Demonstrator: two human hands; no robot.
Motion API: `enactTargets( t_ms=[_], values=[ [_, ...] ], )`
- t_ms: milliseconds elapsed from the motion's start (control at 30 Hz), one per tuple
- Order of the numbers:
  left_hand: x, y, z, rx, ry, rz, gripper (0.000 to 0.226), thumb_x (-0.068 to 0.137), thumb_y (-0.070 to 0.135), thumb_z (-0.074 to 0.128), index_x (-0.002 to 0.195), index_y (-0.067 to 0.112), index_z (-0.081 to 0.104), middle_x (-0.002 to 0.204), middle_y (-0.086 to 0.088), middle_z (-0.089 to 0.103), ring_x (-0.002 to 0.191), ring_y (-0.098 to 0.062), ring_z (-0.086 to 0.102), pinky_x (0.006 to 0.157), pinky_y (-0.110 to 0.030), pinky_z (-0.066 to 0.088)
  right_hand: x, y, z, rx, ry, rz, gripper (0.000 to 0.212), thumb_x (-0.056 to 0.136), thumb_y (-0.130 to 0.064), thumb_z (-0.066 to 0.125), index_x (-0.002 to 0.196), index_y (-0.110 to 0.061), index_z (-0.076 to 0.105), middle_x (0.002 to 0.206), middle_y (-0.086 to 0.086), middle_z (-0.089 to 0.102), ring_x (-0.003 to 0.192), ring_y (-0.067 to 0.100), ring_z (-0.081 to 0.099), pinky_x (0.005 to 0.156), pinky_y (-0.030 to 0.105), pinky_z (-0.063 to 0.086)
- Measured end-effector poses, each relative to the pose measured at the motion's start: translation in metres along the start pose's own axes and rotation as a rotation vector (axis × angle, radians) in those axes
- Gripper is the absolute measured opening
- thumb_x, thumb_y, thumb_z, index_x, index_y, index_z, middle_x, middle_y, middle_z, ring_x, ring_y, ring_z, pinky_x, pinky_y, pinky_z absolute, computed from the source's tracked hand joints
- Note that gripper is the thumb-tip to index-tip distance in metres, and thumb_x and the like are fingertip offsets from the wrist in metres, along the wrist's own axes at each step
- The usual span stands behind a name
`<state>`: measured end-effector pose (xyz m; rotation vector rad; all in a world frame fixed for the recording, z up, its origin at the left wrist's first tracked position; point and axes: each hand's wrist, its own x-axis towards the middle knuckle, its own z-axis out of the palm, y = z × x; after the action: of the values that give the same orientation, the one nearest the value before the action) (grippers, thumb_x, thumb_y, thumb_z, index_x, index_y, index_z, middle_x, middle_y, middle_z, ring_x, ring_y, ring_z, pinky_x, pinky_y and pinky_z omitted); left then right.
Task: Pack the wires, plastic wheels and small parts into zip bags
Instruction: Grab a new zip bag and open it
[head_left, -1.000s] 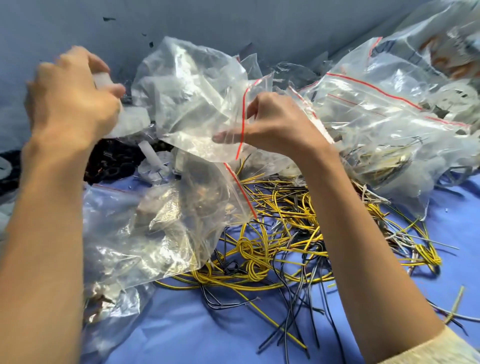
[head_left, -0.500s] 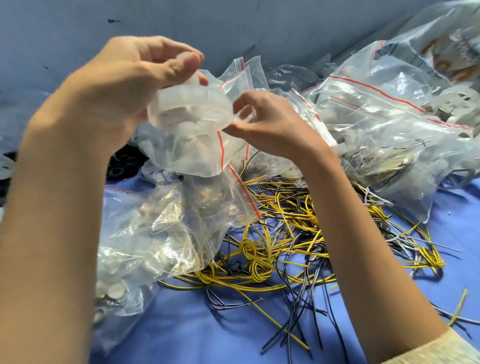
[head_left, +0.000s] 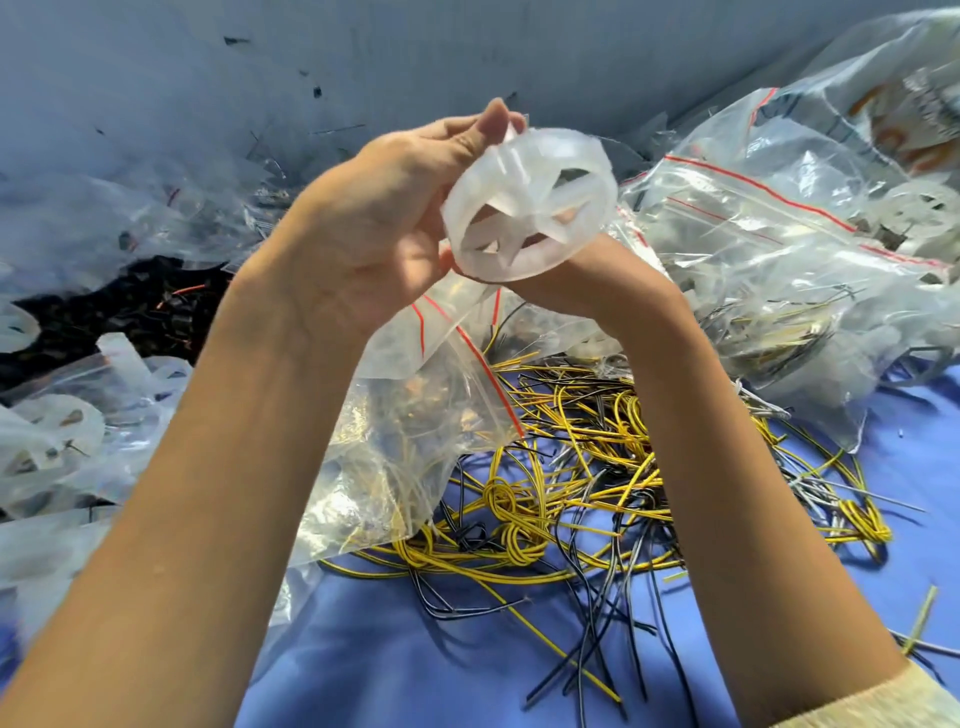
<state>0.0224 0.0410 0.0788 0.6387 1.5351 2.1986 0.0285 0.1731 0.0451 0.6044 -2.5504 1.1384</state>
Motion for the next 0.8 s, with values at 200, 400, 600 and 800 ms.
enactTargets(
  t_ms=[200,400,600,800],
  values=[
    [0.002,0.002,-0.016,0.158,0.136,0.05,0.01,0.092,0.025,0.054,0.092,0.017,0.061,0.081,0.007,0.071,0.08,-0.011,0.065,0.075,-0.028,0.051,0.009,0.014,-0.002,-0.014,0.012,0.171,0.02,0.077,-0.013,0.066,0.097,-0.014,0.068,0.094,0.004,0.068,0.087,0.017,0.06,0.086,0.046,0.051],
    [0.005,-0.001,-0.03,0.591,0.371,0.273,0.007,0.088,0.014,0.066,0.086,0.018,0.061,0.088,-0.002,0.07,0.071,-0.004,0.065,0.061,-0.012,0.048,0.011,0.018,-0.004,-0.109,0.0,0.224,0.017,0.079,-0.006,0.061,0.09,0.006,0.065,0.079,0.021,0.063,0.069,0.015,0.047,0.064,0.031,0.038],
    [0.008,-0.015,-0.033,1.324,0.611,0.343,0.013,0.078,0.024,0.066,0.09,0.023,0.068,0.092,-0.002,0.072,0.092,-0.024,0.068,0.087,-0.035,0.052,0.013,0.012,0.001,-0.147,-0.026,0.19,0.035,0.077,-0.009,0.068,0.108,0.007,0.063,0.1,0.015,0.067,0.075,0.015,0.05,0.071,0.033,0.044],
    [0.009,-0.019,-0.026,1.431,0.295,0.281,0.023,0.072,0.038,0.067,0.093,0.029,0.071,0.108,-0.003,0.064,0.101,-0.021,0.063,0.09,-0.031,0.047,0.011,0.012,-0.001,-0.158,-0.027,0.212,0.04,0.079,-0.027,0.071,0.109,-0.001,0.063,0.098,0.003,0.058,0.073,0.01,0.049,0.069,0.029,0.039]
  ],
)
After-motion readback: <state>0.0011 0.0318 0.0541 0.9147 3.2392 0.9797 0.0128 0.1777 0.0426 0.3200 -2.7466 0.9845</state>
